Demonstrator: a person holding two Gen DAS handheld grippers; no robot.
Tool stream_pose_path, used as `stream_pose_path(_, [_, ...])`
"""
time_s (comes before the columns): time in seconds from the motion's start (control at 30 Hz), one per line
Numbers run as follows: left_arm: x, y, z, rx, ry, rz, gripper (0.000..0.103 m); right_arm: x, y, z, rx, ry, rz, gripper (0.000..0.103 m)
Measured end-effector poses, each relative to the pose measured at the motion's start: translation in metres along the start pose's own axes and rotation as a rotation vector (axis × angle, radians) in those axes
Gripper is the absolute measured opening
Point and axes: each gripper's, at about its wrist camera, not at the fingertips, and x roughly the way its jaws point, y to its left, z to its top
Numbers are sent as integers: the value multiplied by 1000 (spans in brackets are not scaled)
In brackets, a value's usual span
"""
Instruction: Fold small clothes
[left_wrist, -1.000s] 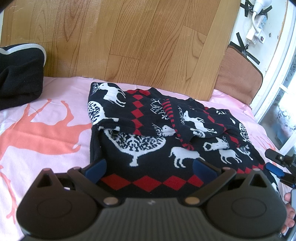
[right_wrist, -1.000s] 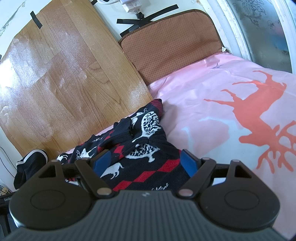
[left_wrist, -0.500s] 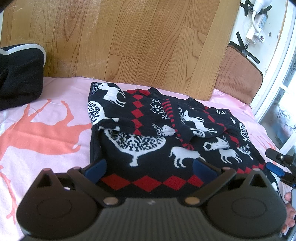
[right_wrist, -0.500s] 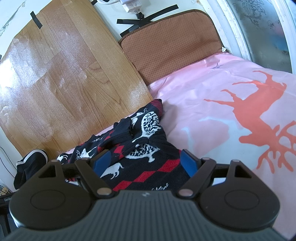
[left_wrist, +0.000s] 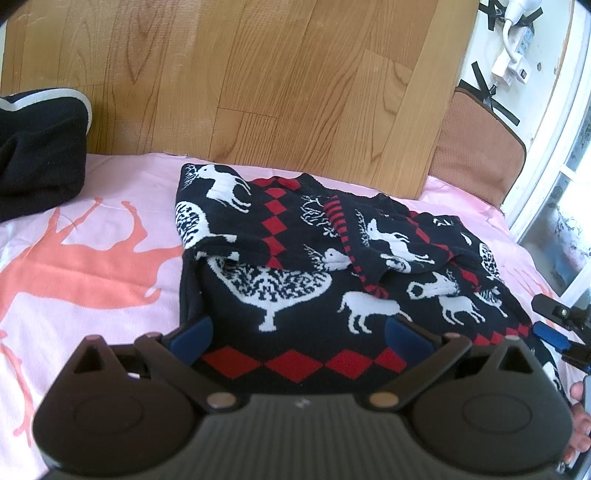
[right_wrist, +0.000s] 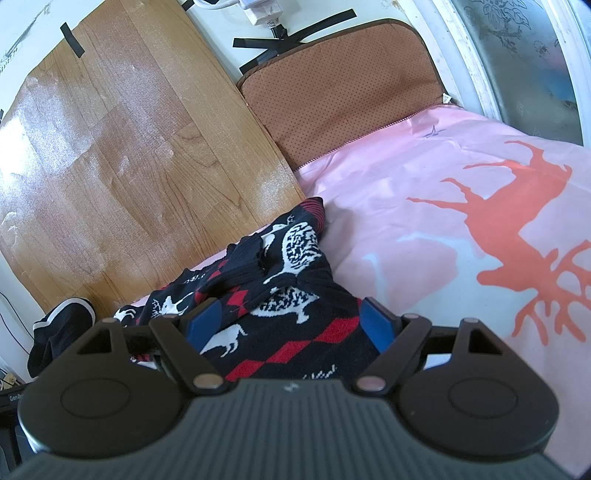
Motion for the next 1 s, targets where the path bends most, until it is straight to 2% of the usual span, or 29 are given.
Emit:
stream_pose_path(0.37, [0,2,0,-1,0,-4,103,0,0,0,-1,0,0,84])
stream_pose_path(0.53, [-4,11,1,-45,-9,-41,103,0,-1,0,1,0,2,84])
stream_pose_path(0.6, [-11,10,-1,-40,-9,-33,103,0,-1,0,5,-1,4,84])
stream_pose_path(0.87, [-100,14,-37,45,-101,-62,103,-1,-4,2,16,0,12,84])
stream_pose_path(1.0, [-134,27,-64,23,-79,-61,103,-1,-4,1,21,2,14,84])
